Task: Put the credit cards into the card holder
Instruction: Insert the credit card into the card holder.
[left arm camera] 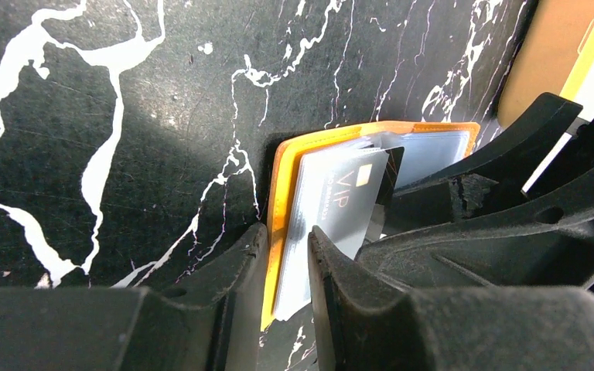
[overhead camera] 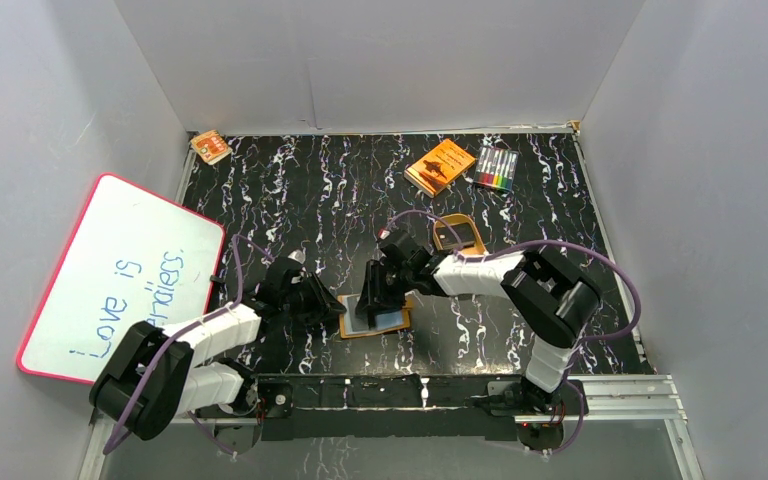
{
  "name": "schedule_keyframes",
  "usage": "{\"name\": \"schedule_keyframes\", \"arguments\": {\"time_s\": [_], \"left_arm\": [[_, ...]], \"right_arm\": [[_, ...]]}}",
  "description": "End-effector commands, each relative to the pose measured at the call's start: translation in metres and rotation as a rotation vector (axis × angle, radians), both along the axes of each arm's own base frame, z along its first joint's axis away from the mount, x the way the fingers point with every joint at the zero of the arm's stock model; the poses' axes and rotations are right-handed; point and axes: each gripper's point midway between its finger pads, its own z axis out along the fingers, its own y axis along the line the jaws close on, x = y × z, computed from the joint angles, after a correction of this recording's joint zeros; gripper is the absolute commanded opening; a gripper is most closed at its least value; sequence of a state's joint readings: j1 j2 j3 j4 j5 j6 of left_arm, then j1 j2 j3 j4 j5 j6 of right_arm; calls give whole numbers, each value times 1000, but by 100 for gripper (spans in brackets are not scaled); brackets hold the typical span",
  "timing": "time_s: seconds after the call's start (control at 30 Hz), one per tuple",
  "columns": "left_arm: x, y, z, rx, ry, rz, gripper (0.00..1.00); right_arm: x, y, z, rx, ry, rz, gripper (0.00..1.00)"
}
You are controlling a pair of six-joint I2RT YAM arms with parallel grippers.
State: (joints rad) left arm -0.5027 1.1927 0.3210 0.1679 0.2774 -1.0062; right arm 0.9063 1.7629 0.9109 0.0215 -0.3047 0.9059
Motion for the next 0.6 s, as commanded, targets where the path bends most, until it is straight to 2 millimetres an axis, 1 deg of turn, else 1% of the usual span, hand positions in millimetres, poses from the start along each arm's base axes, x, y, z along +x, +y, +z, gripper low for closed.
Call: {"name": "schedule_keyframes", "arguments": {"time_s": [0.0,0.03,0.17,0.4,0.57], "left_arm": [[-13,2,-2,2,29,-25,24],[-13,3,-2,8,26,-24,24],[-13,7,-3,31,23,-18,24],[-12,9,-2,45,19,-15,24],[-10,8,2,46,6,-14,24]], "right_arm": [[5,-7,-10,-128,-70,-2,55],[6,-9,-9,-141,-80,-8,57],[12,-15,-1,-173,-117,-17,61],[24,-21,19,-197,-191,-38,64],[29,-26,30,-208,-231,-53,64]]}}
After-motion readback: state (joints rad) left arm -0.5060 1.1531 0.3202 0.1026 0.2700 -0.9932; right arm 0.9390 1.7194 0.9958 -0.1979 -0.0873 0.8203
